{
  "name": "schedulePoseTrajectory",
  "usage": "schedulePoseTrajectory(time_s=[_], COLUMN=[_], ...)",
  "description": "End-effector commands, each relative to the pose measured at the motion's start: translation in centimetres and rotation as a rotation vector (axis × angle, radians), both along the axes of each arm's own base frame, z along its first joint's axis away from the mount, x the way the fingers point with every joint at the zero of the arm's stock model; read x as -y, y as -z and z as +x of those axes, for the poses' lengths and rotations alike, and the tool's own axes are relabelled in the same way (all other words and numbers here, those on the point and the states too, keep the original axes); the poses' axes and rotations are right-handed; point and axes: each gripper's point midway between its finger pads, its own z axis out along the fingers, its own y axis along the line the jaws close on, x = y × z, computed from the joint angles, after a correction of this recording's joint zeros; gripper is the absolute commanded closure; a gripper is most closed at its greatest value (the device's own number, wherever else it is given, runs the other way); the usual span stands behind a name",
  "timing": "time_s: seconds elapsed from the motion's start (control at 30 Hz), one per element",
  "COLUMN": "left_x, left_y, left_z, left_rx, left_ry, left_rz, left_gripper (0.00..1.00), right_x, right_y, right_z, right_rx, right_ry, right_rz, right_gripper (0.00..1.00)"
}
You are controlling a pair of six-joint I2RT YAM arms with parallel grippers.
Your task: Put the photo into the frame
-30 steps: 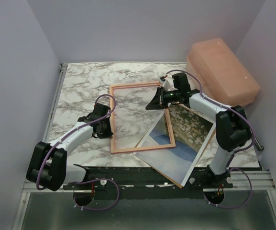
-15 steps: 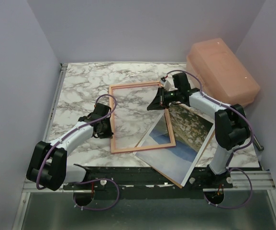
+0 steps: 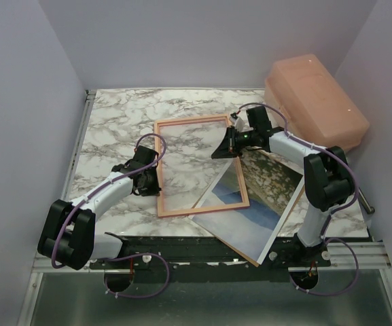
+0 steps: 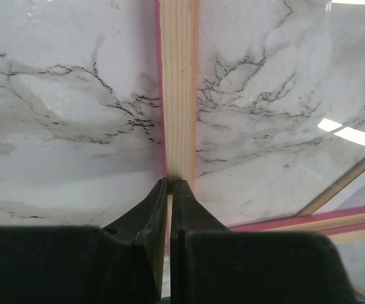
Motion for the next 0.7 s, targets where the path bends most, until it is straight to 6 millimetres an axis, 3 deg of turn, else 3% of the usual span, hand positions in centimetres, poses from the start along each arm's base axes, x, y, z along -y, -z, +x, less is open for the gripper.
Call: schedulePoseTrajectory(time_s=[0.0,0.3,0.5,0.67], left_x=[-0.7,-0.68,-0.62,-0.59], left_y=[1.7,1.75,1.74,1.77], left_z=[-1.44,-1.51,-1.5,-1.58], left_rx=[-0.067,-0.07,-0.07,-0.074], left_ry=[0.017,0.02,0.022,0.024], left_rz=[0.056,0.061,0.061,0.063], left_gripper=[0.93,0.93,0.93,0.93], right_x=[0.24,0.71,0.4,0.31], right_y=[2.9,3.52,3.54,3.81], right_z=[-0.61,0.24,-0.2,-0.59], right_rx=[-0.003,0.019,0.0,-0.012], right_ry=[-0.019,-0.033,-0.032,-0.03], right_rz=[-0.107,-0.174,-0.142,-0.126], right_gripper=[0.99,0.99,0.98,0.9])
